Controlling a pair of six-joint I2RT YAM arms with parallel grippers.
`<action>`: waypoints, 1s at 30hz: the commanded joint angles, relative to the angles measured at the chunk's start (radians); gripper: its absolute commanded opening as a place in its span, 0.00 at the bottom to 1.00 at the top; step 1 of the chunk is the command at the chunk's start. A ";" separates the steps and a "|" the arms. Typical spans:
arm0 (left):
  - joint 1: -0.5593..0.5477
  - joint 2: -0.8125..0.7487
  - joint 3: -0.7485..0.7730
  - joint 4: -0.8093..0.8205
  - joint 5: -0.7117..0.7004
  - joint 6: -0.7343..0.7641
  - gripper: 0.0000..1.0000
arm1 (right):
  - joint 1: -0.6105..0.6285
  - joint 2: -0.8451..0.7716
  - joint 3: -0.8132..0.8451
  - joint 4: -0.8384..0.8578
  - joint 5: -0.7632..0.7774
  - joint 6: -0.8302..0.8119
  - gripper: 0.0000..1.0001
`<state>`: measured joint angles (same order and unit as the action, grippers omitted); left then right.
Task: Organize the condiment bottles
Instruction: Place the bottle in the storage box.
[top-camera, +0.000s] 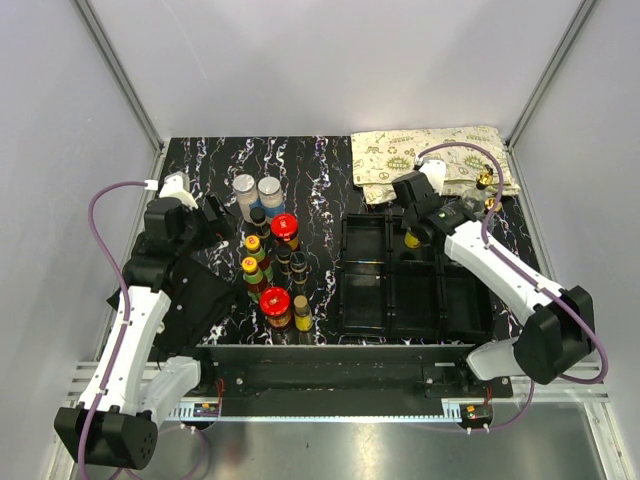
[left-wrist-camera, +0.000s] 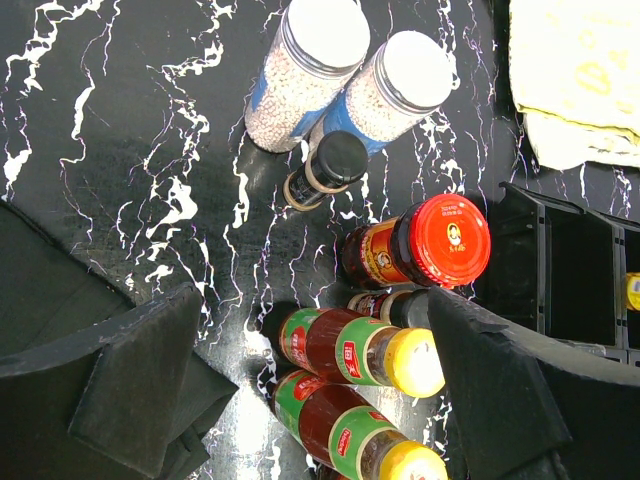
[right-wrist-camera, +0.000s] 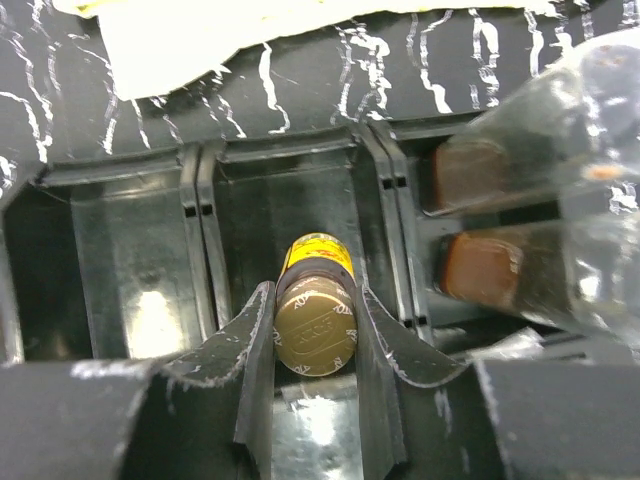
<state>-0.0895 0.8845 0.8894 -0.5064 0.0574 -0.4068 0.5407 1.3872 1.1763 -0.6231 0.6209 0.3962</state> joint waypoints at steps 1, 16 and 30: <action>0.005 0.002 0.006 0.032 0.025 0.019 0.99 | -0.050 -0.001 -0.001 0.172 -0.095 -0.010 0.00; 0.013 0.008 0.006 0.032 0.025 0.019 0.99 | -0.104 0.114 -0.003 0.229 -0.185 -0.005 0.01; 0.014 0.008 0.005 0.032 0.027 0.020 0.99 | -0.114 0.142 -0.015 0.237 -0.199 -0.003 0.76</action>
<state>-0.0803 0.8932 0.8894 -0.5068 0.0582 -0.4068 0.4316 1.5368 1.1599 -0.4072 0.4248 0.3946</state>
